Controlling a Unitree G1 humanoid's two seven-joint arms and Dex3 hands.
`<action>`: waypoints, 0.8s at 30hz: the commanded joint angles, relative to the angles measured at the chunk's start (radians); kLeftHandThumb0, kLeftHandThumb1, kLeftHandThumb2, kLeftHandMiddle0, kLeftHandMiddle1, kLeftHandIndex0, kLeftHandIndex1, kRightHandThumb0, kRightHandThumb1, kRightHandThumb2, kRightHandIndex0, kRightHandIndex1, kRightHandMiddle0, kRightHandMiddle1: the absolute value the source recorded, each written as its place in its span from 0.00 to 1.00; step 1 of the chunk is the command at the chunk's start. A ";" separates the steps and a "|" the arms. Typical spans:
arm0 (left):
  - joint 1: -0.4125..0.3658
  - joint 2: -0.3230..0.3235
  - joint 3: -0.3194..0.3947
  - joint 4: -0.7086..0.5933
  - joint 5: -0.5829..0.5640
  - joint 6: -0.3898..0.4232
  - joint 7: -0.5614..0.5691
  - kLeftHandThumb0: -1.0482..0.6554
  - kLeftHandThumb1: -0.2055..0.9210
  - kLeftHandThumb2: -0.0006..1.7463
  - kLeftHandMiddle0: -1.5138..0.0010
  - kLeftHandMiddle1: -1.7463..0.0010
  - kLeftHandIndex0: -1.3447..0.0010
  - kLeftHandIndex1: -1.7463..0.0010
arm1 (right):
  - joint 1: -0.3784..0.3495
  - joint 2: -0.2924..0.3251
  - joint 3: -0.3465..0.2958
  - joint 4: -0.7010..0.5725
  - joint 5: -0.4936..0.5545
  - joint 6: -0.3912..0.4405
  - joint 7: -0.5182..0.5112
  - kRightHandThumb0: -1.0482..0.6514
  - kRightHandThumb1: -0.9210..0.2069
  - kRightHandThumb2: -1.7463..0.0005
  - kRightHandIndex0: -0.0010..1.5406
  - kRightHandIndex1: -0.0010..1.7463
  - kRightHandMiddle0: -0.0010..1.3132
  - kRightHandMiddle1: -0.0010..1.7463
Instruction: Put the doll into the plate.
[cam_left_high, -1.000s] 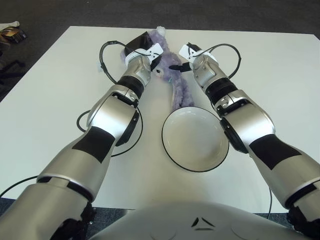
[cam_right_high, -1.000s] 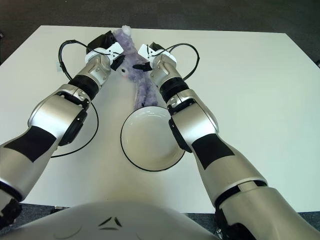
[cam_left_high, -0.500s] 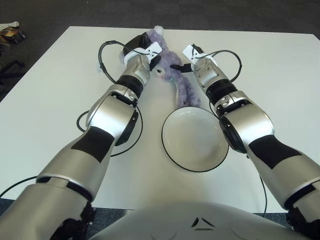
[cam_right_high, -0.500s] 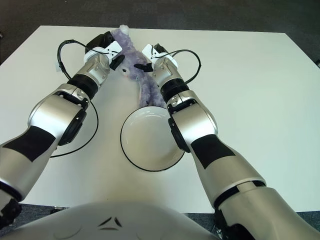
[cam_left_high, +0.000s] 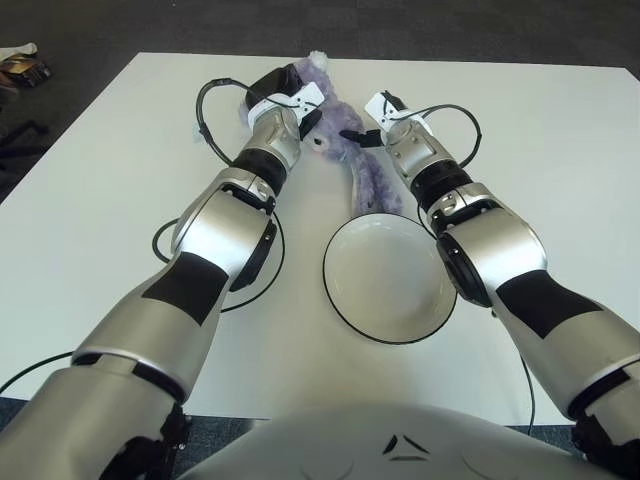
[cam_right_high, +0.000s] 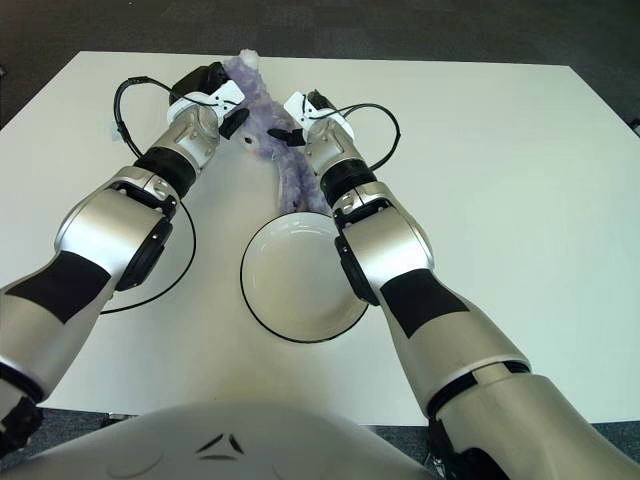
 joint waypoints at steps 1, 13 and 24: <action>-0.025 0.004 -0.007 -0.011 0.008 0.014 -0.014 0.61 0.37 0.75 0.54 0.00 0.49 0.22 | 0.009 0.005 -0.005 0.004 0.010 -0.012 -0.016 0.05 0.12 0.81 0.14 0.63 0.00 0.05; -0.028 0.004 -0.009 -0.023 0.005 0.038 -0.024 0.61 0.38 0.75 0.54 0.00 0.50 0.21 | 0.015 0.001 -0.036 0.018 0.047 -0.032 -0.002 0.00 0.10 0.85 0.08 0.64 0.00 0.01; -0.021 0.008 -0.004 -0.028 0.000 0.042 -0.032 0.61 0.40 0.73 0.52 0.05 0.53 0.20 | 0.025 -0.001 -0.051 0.032 0.075 -0.100 0.021 0.00 0.11 0.87 0.06 0.61 0.00 0.06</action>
